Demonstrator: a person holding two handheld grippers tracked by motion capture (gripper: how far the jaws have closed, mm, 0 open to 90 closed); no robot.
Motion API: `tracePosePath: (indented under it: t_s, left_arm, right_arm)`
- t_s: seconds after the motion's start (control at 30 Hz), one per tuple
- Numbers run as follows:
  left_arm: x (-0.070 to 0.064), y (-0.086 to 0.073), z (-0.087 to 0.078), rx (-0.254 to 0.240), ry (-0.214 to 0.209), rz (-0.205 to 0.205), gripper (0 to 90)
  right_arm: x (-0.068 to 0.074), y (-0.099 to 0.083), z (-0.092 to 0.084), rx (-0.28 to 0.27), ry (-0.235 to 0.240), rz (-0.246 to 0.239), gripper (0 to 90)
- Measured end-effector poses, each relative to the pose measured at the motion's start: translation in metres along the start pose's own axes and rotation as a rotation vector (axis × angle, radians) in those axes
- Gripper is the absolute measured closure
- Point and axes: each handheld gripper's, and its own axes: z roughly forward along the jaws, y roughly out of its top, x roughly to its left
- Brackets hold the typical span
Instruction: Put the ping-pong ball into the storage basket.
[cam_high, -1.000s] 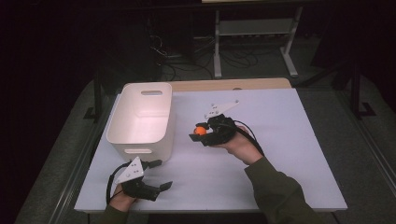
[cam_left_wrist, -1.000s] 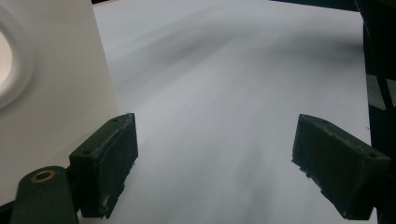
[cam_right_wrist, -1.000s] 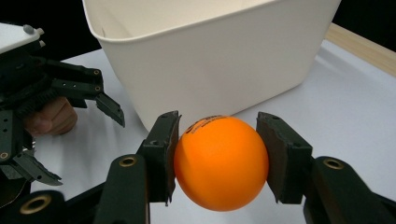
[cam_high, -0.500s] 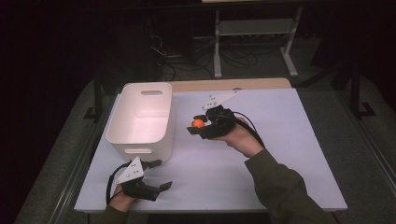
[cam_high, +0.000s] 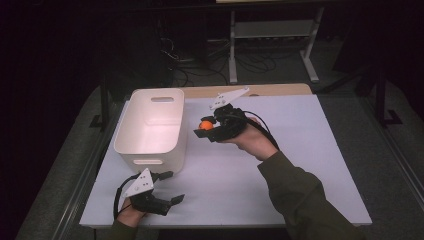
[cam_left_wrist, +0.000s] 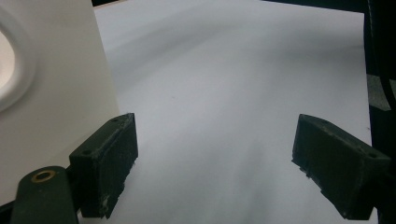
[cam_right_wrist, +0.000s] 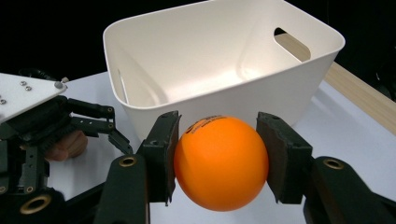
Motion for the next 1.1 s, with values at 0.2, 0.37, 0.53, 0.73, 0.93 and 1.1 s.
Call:
tracePosePath:
  t_s: [0.2, 0.37, 0.53, 0.73, 0.93, 1.1]
  left_arm:
    - [0.000, 0.000, 0.000, 0.002, 0.001, 0.002, 14.1]
    - [0.000, 0.000, 0.000, 0.000, 0.000, 0.001, 14.1]
    - [0.000, 0.000, -0.001, -0.003, 0.001, 0.001, 14.1]
    - [0.000, 0.000, -0.001, -0.002, 0.001, 0.001, 14.1]
    - [0.000, 0.000, -0.001, -0.003, 0.000, 0.000, 14.1]
    - [0.000, 0.000, -0.001, -0.005, 0.000, -0.001, 14.1]
  right_arm:
    - [0.001, 0.007, 0.005, -0.002, 0.010, -0.004, 49.4]
    - [0.002, 0.013, 0.011, 0.005, 0.019, -0.012, 49.5]
    - [0.003, 0.019, 0.017, 0.009, 0.028, -0.013, 49.5]
    - [0.004, 0.024, 0.026, 0.014, 0.040, -0.017, 49.4]
    - [0.004, 0.028, 0.034, 0.020, 0.048, -0.016, 49.4]
    - [0.005, 0.033, 0.041, 0.019, 0.056, -0.016, 49.4]
